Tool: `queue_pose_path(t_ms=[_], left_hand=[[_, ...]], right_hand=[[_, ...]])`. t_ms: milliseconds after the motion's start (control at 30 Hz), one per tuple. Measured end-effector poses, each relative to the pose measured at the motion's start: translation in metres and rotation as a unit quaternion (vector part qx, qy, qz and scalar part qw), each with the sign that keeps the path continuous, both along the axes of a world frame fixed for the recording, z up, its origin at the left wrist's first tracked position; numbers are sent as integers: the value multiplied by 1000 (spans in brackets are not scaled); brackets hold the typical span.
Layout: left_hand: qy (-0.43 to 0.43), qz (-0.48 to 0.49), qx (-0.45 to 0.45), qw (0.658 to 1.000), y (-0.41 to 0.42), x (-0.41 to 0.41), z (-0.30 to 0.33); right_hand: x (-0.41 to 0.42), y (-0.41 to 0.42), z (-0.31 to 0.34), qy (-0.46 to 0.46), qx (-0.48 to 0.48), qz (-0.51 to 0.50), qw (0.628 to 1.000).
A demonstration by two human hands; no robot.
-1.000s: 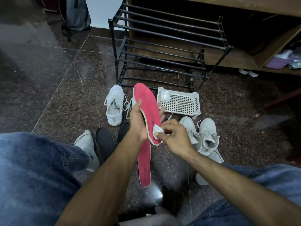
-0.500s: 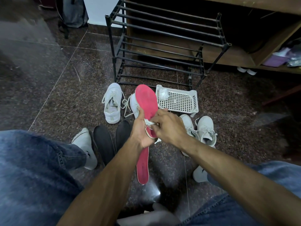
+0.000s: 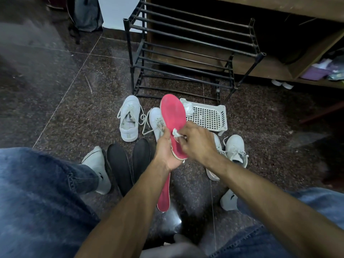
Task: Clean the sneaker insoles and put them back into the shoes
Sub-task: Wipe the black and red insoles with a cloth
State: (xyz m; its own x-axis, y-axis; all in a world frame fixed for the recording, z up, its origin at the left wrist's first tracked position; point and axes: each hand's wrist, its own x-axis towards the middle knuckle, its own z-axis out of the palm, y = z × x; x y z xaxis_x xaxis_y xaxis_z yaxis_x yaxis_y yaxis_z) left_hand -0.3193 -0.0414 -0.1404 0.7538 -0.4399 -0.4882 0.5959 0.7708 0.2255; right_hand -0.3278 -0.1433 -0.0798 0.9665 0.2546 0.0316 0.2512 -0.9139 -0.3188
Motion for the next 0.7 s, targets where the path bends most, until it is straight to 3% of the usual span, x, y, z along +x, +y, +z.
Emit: queue_pose_path(t_ms=[100, 267, 333, 400, 467, 600, 700], left_hand=[[2, 8, 10, 1000, 8, 6, -1], [7, 33, 25, 999, 22, 9, -9], [19, 51, 27, 998, 22, 11, -13], [35, 41, 25, 998, 21, 11, -14], [20, 39, 19, 999, 20, 5, -9], [-29, 38, -13, 999, 15, 1, 0], [-37, 2, 17, 999, 14, 3, -1]], right_hand=[[-6, 6, 1, 16, 24, 40, 999], [-30, -19, -11, 155, 55, 155, 974], [-30, -30, -9, 151, 158, 134, 967], [-21, -37, -2, 91, 314, 51, 944], [-11, -39, 6, 27, 364, 10, 931], [-11, -27, -5, 10, 175, 69, 982], [-22, -15, -17, -13, 34, 115, 993]])
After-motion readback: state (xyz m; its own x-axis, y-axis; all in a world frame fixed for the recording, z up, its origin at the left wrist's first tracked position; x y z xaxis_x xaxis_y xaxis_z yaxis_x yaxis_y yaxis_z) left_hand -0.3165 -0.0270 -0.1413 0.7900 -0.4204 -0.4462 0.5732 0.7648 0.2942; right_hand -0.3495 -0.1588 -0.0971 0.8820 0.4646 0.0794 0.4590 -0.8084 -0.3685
